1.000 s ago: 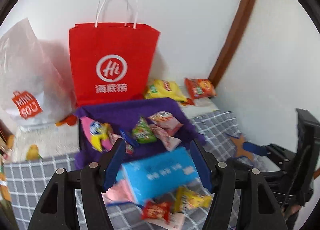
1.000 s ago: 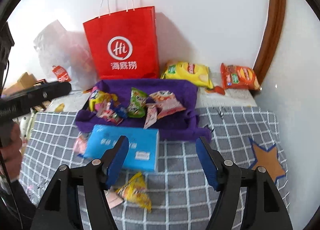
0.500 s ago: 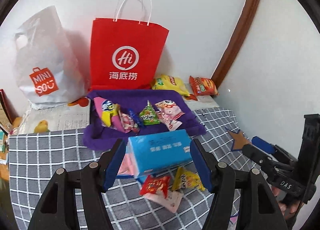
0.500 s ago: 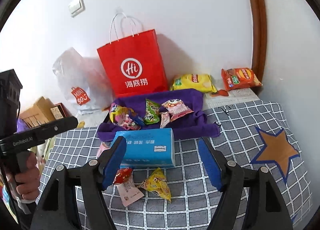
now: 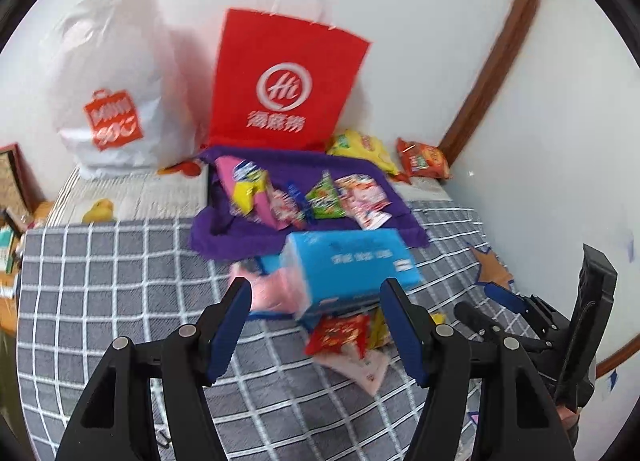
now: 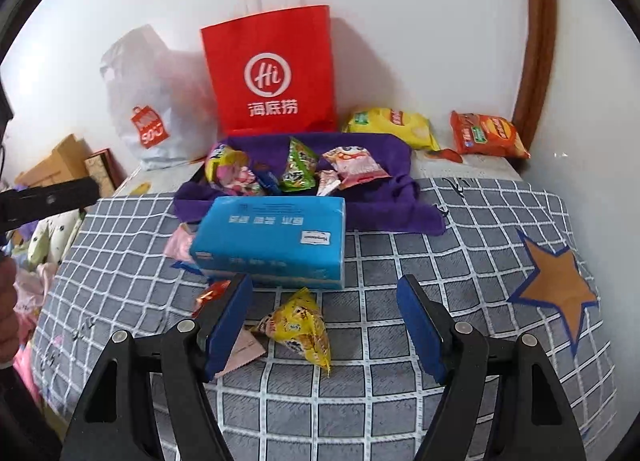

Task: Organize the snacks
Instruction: 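Grasp the yellow chip packet with the right tool while the left tool grasps the pink packet, then carry both held packets over the purple towel and lower them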

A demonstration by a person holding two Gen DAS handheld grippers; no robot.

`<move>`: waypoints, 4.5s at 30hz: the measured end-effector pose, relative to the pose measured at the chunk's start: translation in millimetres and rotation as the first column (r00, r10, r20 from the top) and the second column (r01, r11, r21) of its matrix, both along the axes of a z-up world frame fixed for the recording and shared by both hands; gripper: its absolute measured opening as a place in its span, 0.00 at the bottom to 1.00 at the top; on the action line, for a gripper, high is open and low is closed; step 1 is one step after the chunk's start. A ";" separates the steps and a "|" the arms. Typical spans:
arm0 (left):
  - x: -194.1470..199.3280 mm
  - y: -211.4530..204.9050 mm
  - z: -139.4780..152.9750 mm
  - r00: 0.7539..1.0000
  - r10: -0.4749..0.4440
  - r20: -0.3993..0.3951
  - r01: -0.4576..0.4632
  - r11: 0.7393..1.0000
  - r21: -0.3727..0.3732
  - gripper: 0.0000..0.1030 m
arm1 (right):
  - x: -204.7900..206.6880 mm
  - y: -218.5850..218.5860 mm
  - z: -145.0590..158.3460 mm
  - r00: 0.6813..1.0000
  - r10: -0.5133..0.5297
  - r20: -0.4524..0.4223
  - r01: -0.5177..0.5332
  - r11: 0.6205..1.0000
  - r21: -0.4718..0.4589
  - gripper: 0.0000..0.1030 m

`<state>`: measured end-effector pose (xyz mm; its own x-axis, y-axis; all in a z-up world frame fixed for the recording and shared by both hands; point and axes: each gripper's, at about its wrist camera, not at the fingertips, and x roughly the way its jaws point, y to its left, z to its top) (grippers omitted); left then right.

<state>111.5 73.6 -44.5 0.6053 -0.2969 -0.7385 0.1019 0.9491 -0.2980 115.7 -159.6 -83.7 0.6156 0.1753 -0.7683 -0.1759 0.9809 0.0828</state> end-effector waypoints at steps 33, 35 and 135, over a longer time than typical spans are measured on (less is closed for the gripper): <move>50.7 17.5 -87.0 0.977 0.092 -0.192 -0.078 0.994 0.080 0.62 | 19.0 -1.8 -83.9 0.987 0.079 -0.140 -0.066 0.993 0.098 0.53; 58.1 15.3 -91.5 0.976 0.085 -0.198 -0.072 0.995 0.075 0.62 | 17.9 -13.4 -79.7 0.990 0.063 -0.123 -0.051 0.994 0.096 0.53; 216.3 -7.4 -40.5 0.990 0.003 -0.142 -0.001 1.000 0.016 0.29 | 229.8 33.3 2.9 0.994 0.099 -0.044 -0.099 0.995 0.003 0.53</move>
